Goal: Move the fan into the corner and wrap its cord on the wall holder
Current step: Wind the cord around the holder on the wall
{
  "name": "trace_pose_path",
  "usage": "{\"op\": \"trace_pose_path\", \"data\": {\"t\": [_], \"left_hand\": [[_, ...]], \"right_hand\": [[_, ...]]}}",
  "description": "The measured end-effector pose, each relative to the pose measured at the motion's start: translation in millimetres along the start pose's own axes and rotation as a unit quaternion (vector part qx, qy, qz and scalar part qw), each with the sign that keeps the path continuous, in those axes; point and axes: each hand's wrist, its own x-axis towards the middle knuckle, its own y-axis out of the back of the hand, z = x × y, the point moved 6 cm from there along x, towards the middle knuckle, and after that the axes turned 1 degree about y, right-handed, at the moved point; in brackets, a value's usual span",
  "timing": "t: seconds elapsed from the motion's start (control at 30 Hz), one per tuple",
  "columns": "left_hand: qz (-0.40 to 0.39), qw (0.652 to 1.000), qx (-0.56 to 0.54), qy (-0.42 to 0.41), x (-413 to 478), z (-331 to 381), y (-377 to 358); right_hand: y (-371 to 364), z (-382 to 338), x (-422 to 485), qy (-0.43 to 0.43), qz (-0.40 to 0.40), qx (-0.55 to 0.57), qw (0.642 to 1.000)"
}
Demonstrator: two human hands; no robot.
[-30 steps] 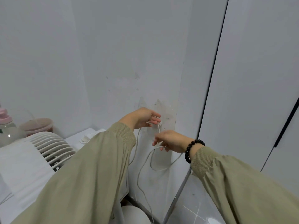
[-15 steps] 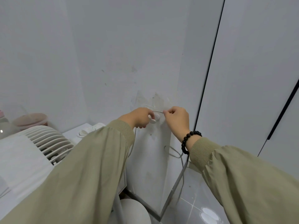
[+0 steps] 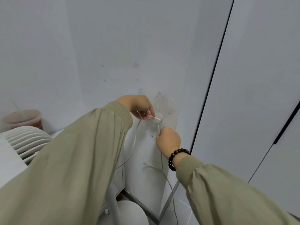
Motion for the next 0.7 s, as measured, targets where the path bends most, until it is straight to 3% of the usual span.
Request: {"op": "trace_pose_path", "data": {"t": [0.1, 0.2, 0.23, 0.33, 0.4, 0.43, 0.6, 0.7], "left_hand": [[0.065, 0.995, -0.02, 0.068, 8.3, -21.4, 20.0], [0.04, 0.985, 0.035, 0.164, 10.7, -52.8, 20.5], [0.023, 0.981, 0.053, 0.187, 11.7, -61.8, 18.2], [0.007, 0.971, 0.076, 0.227, 16.9, -78.5, 15.4], [0.015, 0.969, 0.056, 0.241, 22.1, -85.0, 16.7], [0.017, 0.968, 0.038, 0.247, 24.3, -87.8, 16.1], [-0.01, 0.95, -0.129, 0.283, 33.0, -99.5, -7.6], [-0.02, 0.935, -0.208, 0.287, 35.0, -98.7, -24.1]], "right_hand": [[-19.8, 0.1, 10.4, -0.015, 0.008, 0.05, 0.999], [-44.4, 8.3, 19.7, -0.103, -0.007, 0.232, 0.967], [-51.5, 10.2, 20.5, -0.157, -0.013, 0.333, 0.93], [-69.1, -0.9, 19.9, -0.286, -0.059, 0.602, 0.744], [-69.5, -15.7, 18.3, -0.308, -0.114, 0.689, 0.646], [-66.7, -19.2, 16.5, -0.312, -0.135, 0.713, 0.614], [-53.7, -19.5, 20.8, -0.311, -0.186, 0.771, 0.524], [-48.1, -20.3, 23.1, -0.297, -0.207, 0.789, 0.496]]}}
